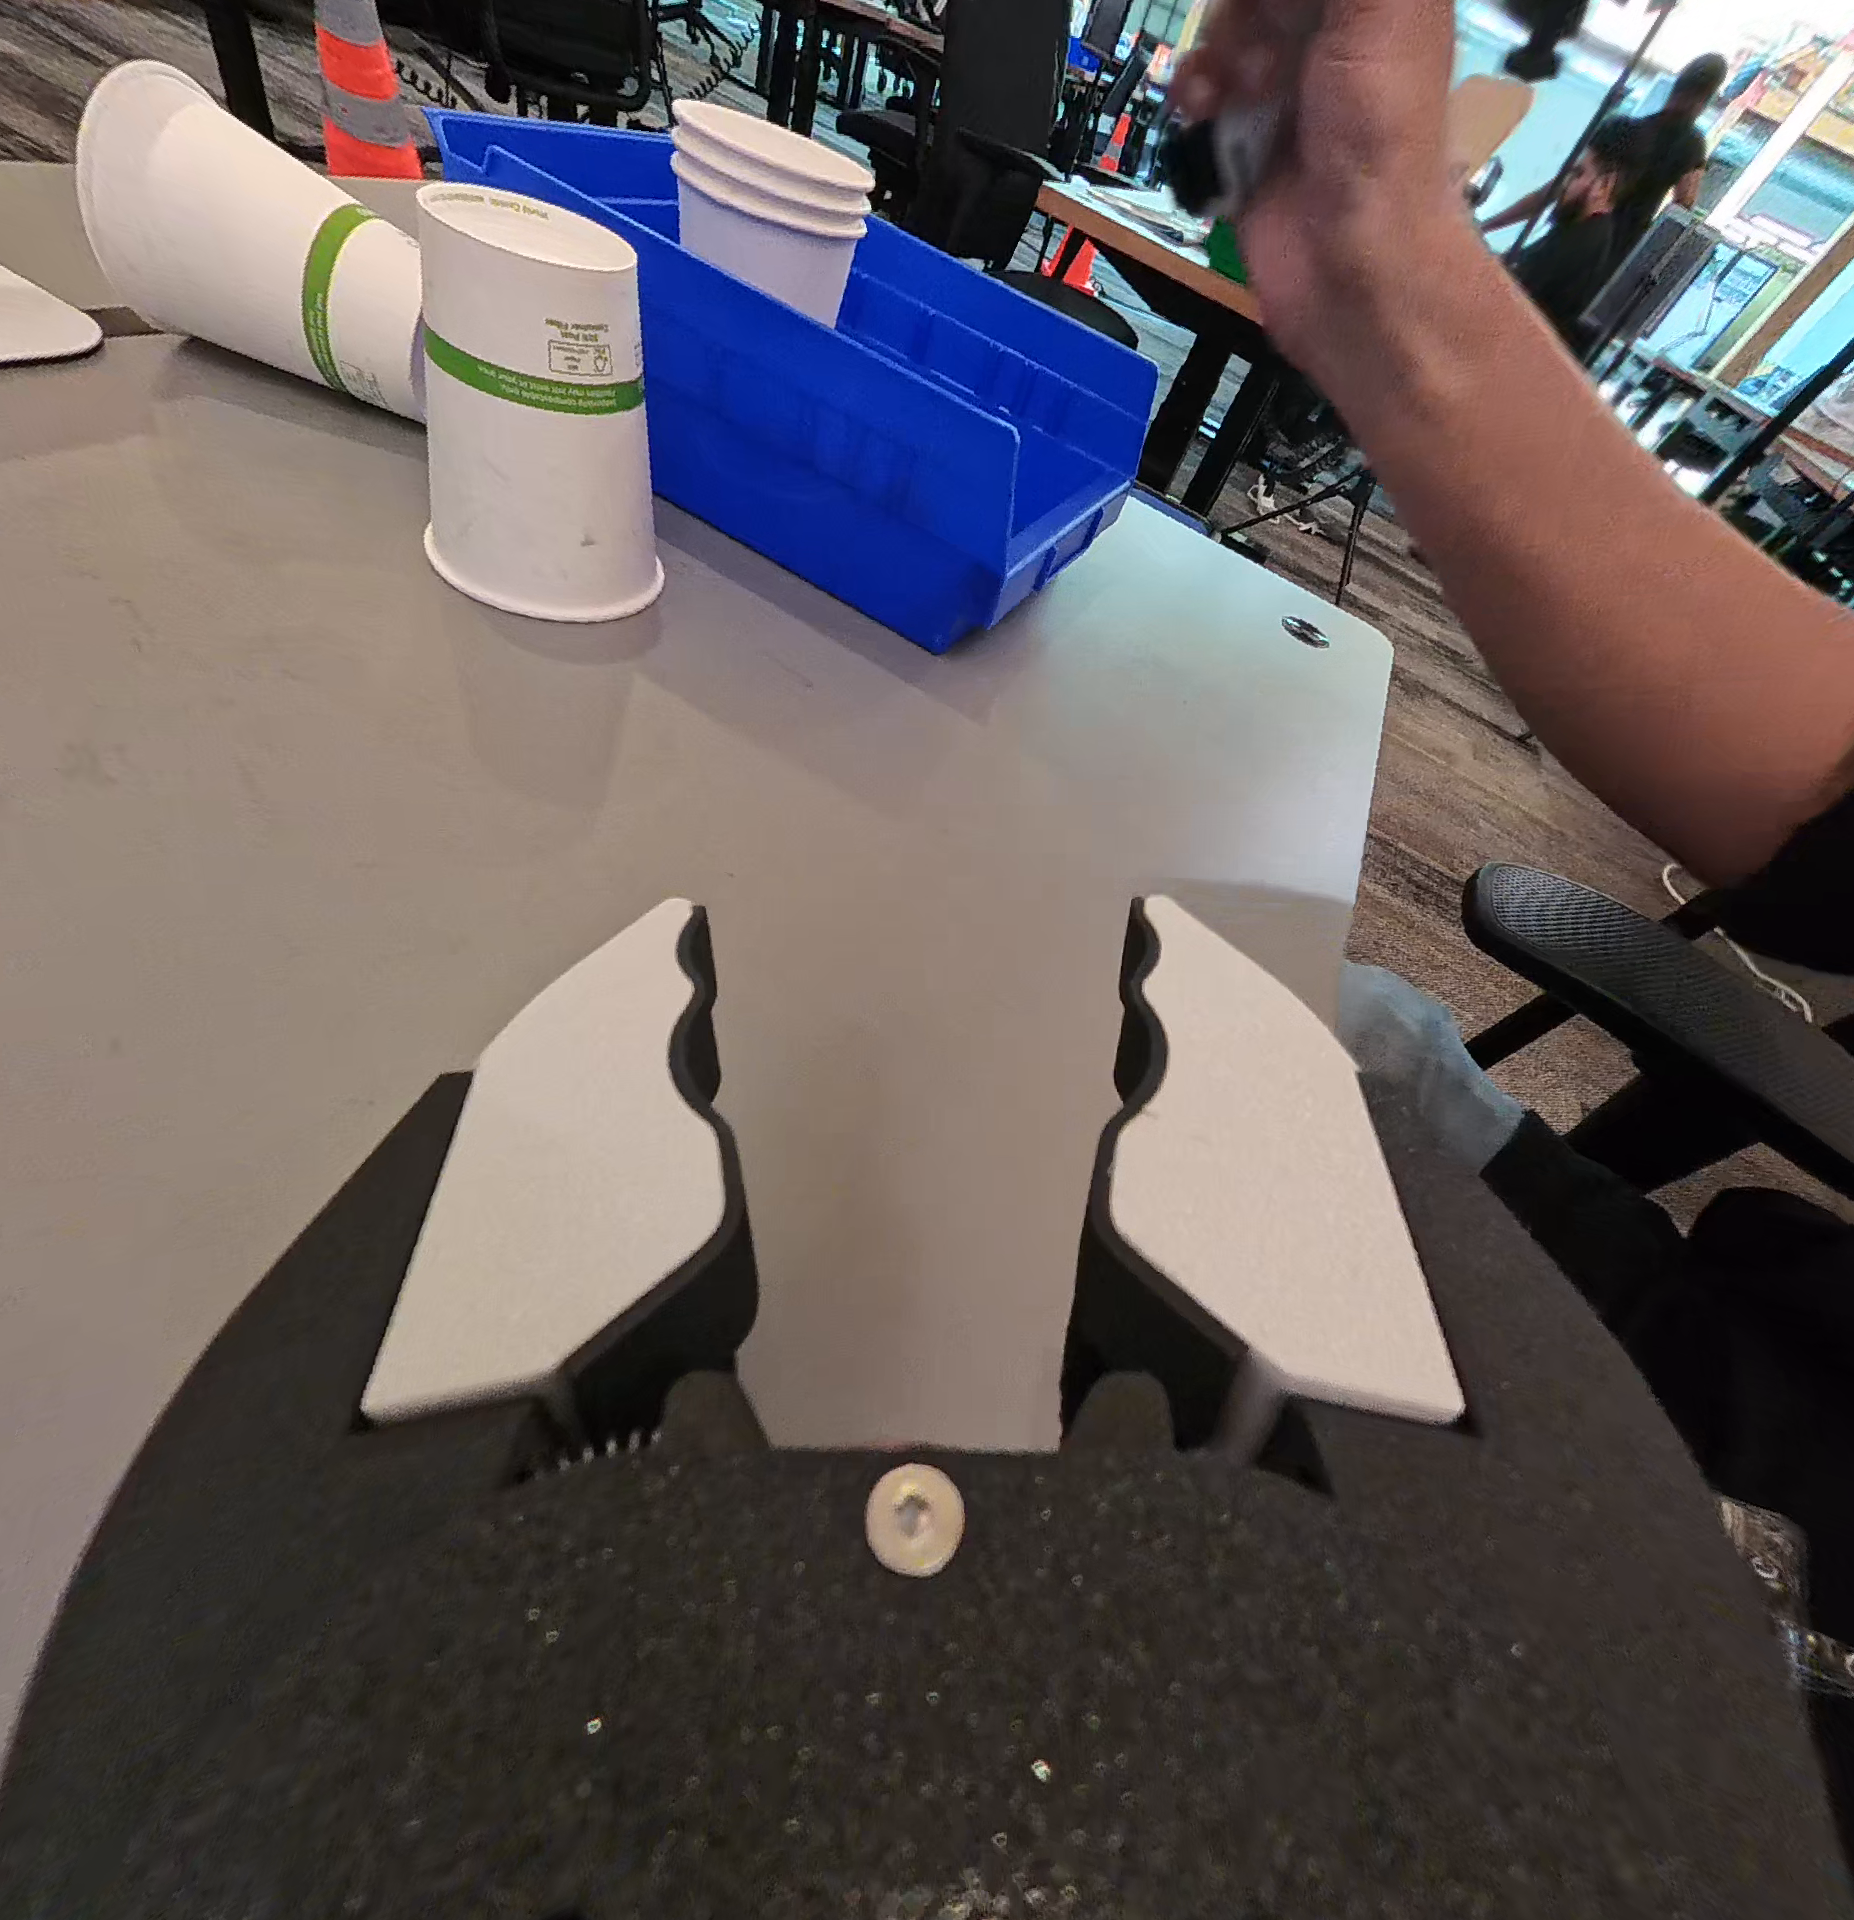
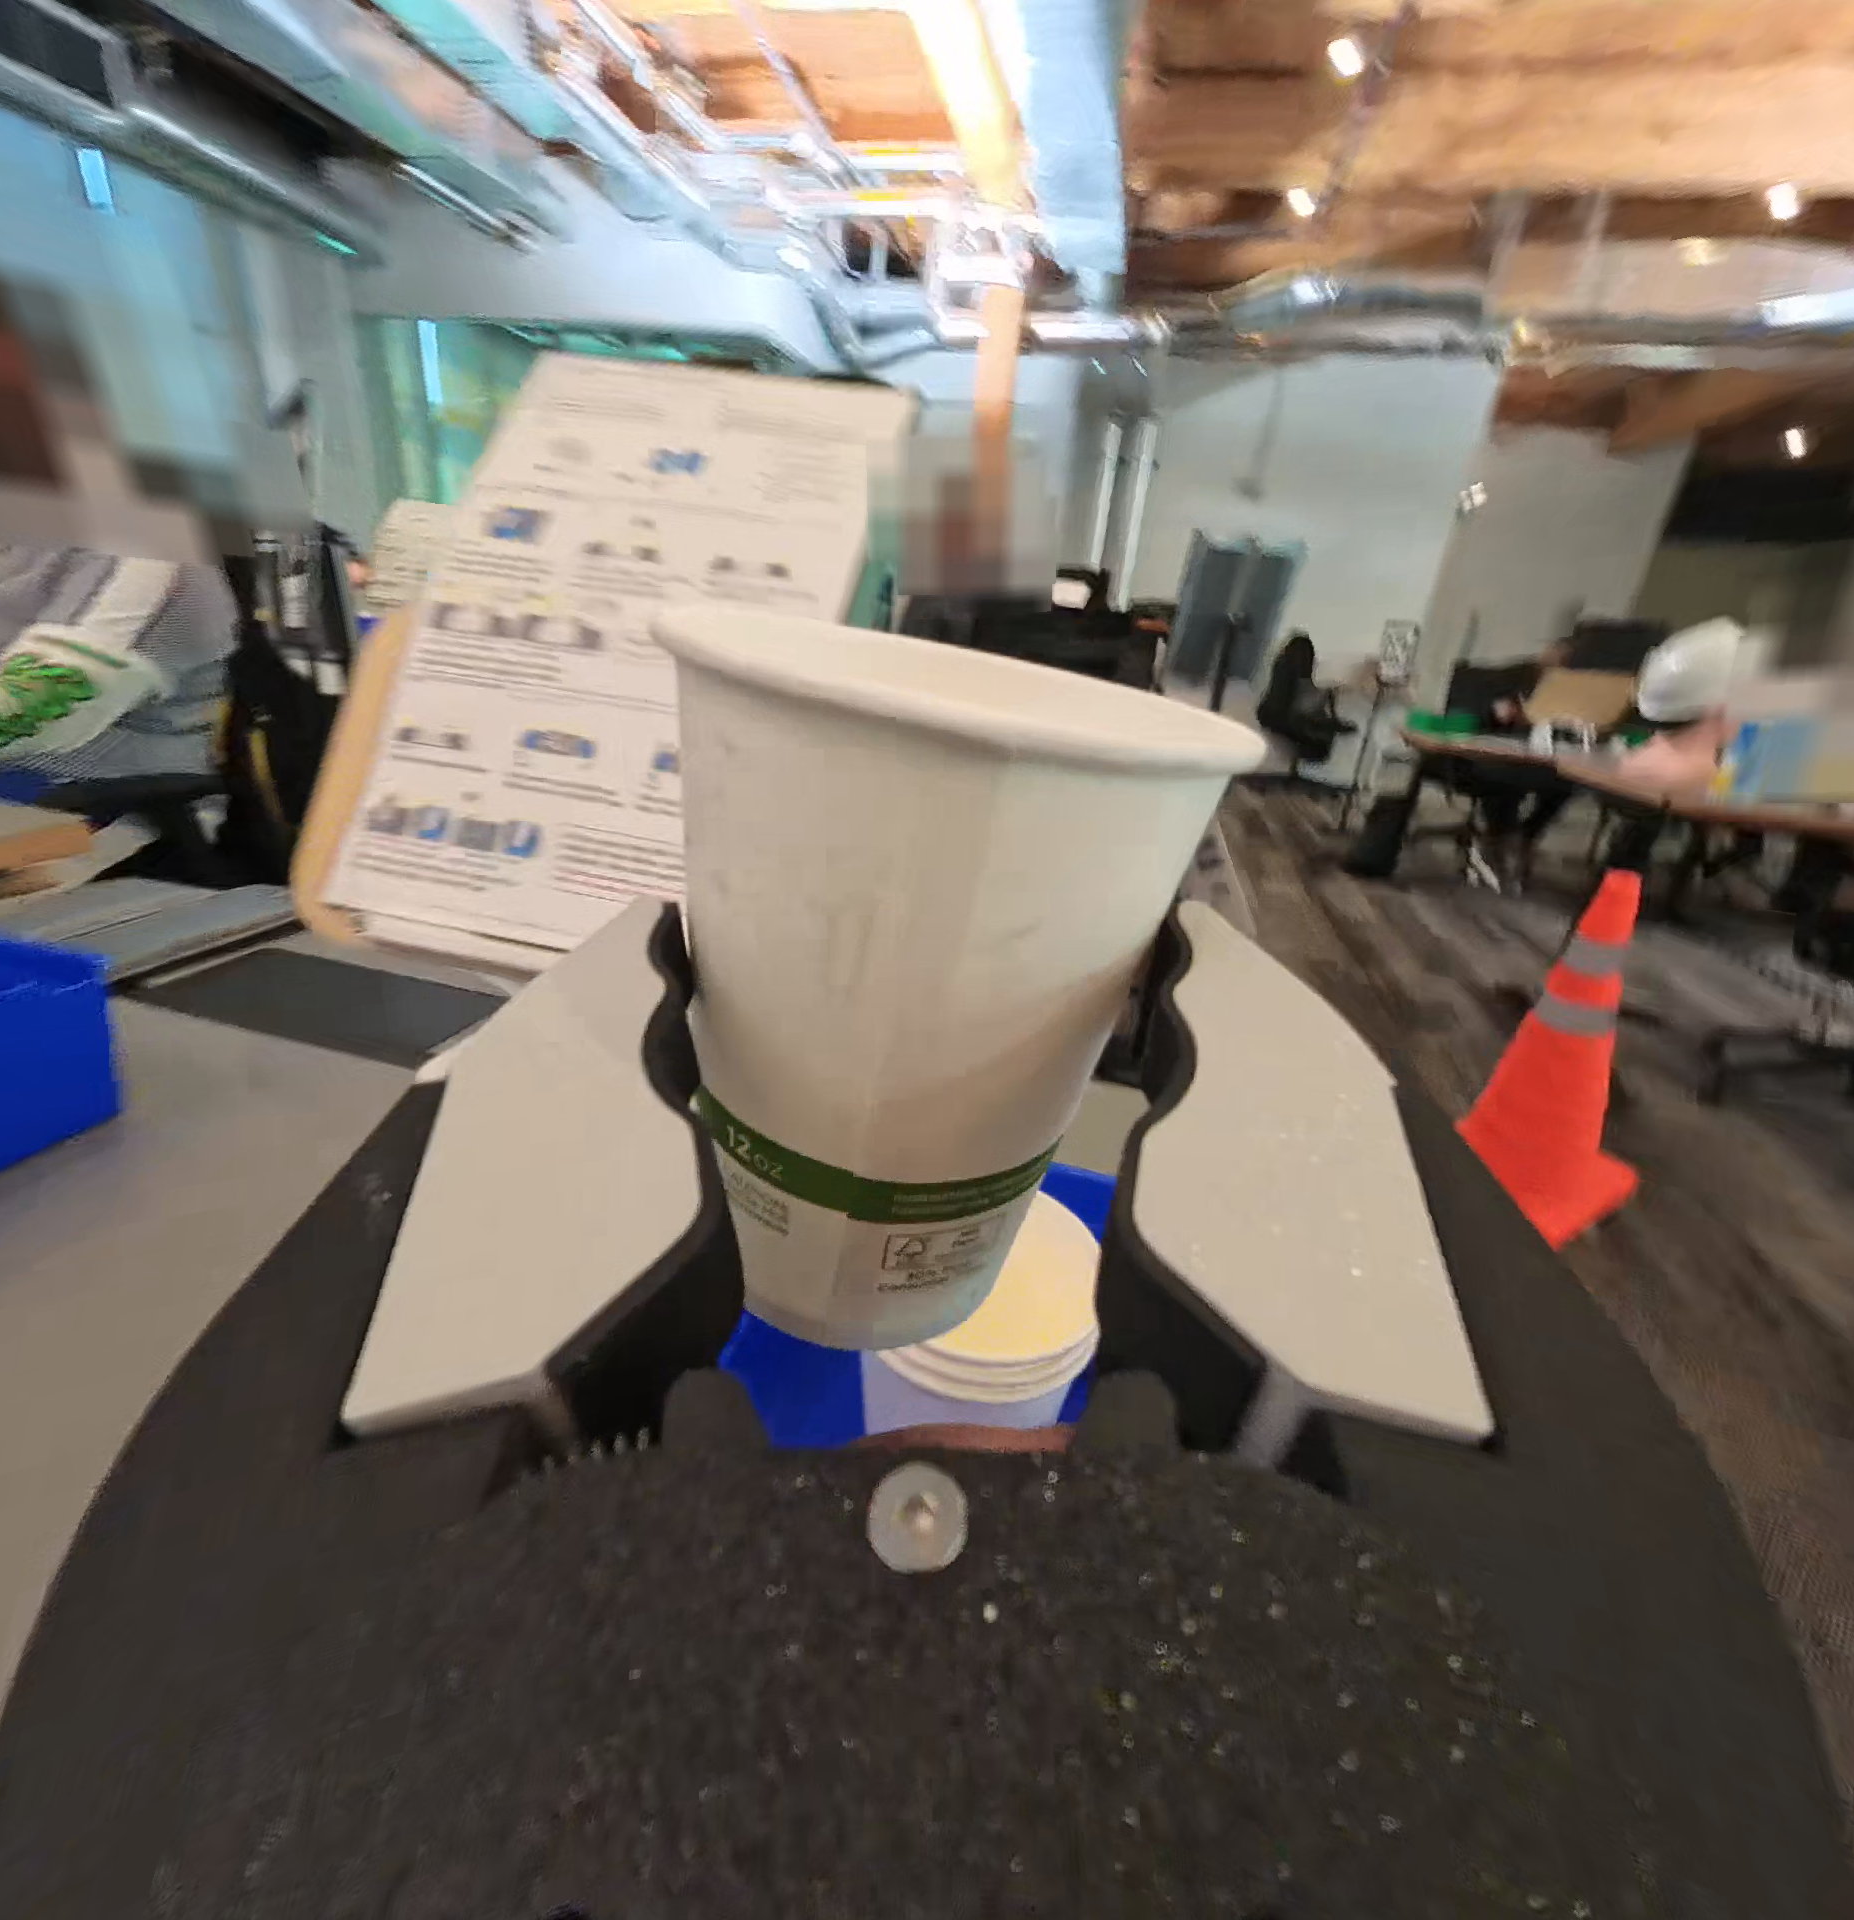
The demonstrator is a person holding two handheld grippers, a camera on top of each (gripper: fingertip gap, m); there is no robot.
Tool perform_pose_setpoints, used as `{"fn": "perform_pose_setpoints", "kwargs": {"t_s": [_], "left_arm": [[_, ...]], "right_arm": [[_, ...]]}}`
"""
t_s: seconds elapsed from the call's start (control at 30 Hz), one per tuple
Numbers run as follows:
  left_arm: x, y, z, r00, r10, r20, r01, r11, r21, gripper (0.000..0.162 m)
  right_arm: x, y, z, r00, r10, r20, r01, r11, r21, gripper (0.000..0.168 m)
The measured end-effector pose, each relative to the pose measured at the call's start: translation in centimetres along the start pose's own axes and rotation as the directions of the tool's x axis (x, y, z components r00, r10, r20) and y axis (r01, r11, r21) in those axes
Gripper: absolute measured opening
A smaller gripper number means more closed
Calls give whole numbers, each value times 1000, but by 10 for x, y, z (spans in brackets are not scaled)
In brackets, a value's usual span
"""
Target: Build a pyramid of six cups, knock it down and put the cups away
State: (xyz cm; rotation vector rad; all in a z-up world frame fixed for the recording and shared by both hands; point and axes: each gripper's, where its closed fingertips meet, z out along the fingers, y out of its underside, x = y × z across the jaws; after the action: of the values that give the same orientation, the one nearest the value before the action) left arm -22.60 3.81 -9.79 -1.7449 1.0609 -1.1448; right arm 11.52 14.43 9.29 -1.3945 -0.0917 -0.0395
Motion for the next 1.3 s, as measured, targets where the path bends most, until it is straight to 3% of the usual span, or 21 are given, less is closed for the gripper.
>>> {"fn": "perform_pose_setpoints", "kwargs": {"t_s": [0.2, 0.47, 0.63, 0.8, 0.9, 1.07, 1.17, 1.3], "left_arm": [[-6, 5, 2, 1000, -2, 8, 2, 1000, -18, 75], [-8, 9, 5, 1000, -18, -1, 18, 999, -34, 75], [-4, 7, 5, 1000, -19, -7, 19, 999, -29, 75], [-4, 8, 5, 1000, -18, -7, 18, 999, -30, 76], [-4, 8, 3, 1000, -20, -3, 19, 999, -30, 76], [-13, 1, -7, 999, -12, 40, 11, 1000, 6, 76], [-19, -9, -16, 998, -21, 60, 18, 998, 55, 75], [-28, -15, -22, 995, -32, 92, 24, 996, 85, 74]], "right_arm": [[44, 92, 67, 985, 104, -138, -132, 968, -212, 85], [33, 152, 72, 992, 100, -73, -123, 866, -484, 85], [24, 155, 58, 994, 109, -1, -92, 830, -550, 86], [7, 161, 27, 981, 178, 78, -80, 739, -669, 95], [-4, 148, -1, 983, 150, 109, -42, 752, -657, 95], [-75, 90, -45, 945, 107, 308, 44, 895, -444, 89], [-125, 85, -66, 897, 14, 443, 202, 877, -436, 96], [-180, 86, -80, 833, 54, 551, 255, 845, -469, 92]]}}
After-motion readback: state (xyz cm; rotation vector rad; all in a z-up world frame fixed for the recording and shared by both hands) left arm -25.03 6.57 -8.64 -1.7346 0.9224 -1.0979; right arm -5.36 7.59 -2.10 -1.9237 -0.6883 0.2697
